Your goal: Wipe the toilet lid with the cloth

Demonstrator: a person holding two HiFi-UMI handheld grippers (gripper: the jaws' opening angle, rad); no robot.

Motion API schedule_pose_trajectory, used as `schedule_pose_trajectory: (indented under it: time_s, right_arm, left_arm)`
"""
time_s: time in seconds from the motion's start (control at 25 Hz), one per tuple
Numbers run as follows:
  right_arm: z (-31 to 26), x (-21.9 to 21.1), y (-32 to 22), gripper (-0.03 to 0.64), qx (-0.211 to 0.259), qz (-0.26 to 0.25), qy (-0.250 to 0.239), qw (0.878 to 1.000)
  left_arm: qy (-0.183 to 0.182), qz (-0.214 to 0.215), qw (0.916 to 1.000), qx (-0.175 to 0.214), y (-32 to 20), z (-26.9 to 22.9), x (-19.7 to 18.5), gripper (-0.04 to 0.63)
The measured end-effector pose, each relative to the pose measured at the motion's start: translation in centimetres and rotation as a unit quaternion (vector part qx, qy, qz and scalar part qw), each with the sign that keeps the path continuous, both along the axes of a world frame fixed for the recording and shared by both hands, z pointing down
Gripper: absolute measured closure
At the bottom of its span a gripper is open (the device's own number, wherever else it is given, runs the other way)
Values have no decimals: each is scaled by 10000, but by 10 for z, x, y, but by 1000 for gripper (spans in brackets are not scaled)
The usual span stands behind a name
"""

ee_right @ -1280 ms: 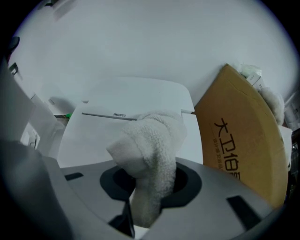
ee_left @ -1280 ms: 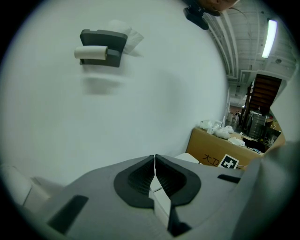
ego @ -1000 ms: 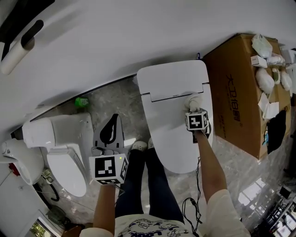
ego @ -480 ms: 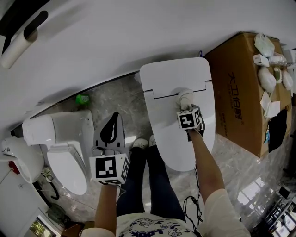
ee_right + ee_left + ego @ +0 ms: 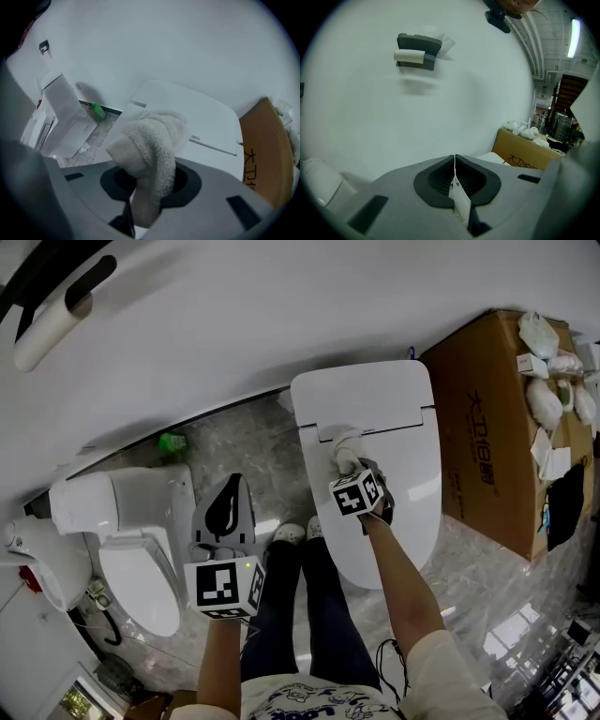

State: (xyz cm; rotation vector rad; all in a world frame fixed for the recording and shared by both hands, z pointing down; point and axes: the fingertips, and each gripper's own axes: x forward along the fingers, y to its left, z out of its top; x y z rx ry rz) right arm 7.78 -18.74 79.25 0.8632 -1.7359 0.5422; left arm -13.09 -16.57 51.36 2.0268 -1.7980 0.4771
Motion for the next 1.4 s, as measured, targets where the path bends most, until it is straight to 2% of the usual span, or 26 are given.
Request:
schedule_pose_trajectory:
  time_s: [0.48, 0.84, 1.16, 1.4]
  right_arm:
    - [1, -43, 40, 514, -77, -953, 7, 9954]
    - [3, -39, 60, 514, -195, -1569, 40, 9874]
    - [5, 11, 55, 512, -221, -1386, 233, 9898]
    - [6, 64, 41, 512, -242, -883, 393, 9950]
  left_arm:
    - [28, -57, 10000, 19, 5, -2, -1, 583]
    - [10, -6, 10000, 43, 5, -6, 8, 583]
    - [48, 73, 9999, 69, 0, -8, 20, 583]
    - [47, 162, 9998, 59, -5, -7, 32, 583]
